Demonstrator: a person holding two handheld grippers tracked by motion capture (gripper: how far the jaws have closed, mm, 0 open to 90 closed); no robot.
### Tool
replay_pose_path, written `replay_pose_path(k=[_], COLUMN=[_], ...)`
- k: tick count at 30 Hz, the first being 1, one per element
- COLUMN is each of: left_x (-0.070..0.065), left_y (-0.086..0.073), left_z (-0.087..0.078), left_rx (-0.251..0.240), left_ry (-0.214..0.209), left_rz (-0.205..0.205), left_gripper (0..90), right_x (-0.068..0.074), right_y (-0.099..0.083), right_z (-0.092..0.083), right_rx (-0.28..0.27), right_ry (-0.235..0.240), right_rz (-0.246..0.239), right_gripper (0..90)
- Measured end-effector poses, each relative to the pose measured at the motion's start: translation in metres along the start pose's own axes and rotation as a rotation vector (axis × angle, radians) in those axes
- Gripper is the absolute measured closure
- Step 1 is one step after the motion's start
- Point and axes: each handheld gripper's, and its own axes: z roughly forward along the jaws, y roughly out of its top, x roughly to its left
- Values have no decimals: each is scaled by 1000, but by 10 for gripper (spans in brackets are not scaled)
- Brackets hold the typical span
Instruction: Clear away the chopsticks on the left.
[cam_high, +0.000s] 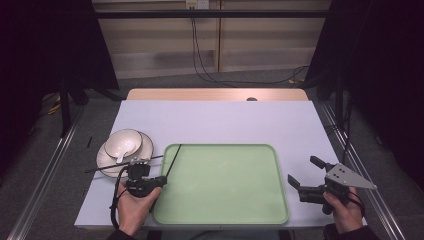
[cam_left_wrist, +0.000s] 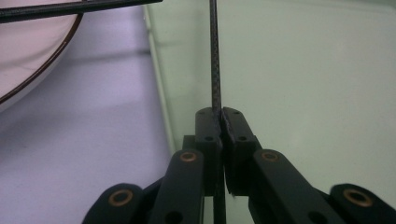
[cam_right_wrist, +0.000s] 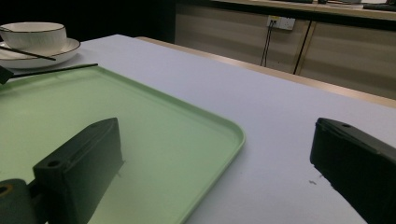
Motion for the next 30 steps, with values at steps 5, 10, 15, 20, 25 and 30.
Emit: replay_pose_path(k=[5, 10, 15, 20, 25, 30], left_x=[-2, -1, 0, -1, 0, 0], left_y=[-2, -2, -2, -3, -3, -3], left_z=[4, 9, 15, 18, 18, 18], left_rx=[8, 2, 32, 34, 36, 33], left_ry=[7, 7, 13, 13, -1, -1], left_rz=[-18, -27, -20, -15, -18, -11], left_gripper=[860, 859, 858, 852, 801, 809], right_x=[1, 1, 1, 1, 1, 1], right_y=[0, 0, 0, 0, 0, 0], right_z=[0, 0, 0, 1, 0, 1], right_rx=[0, 3, 5, 8, 8, 8], right_ry=[-4, -2, -1, 10, 8, 11], right_rz=[-7, -4, -6, -9, -9, -10], right_gripper=[17, 19, 19, 24, 24, 24])
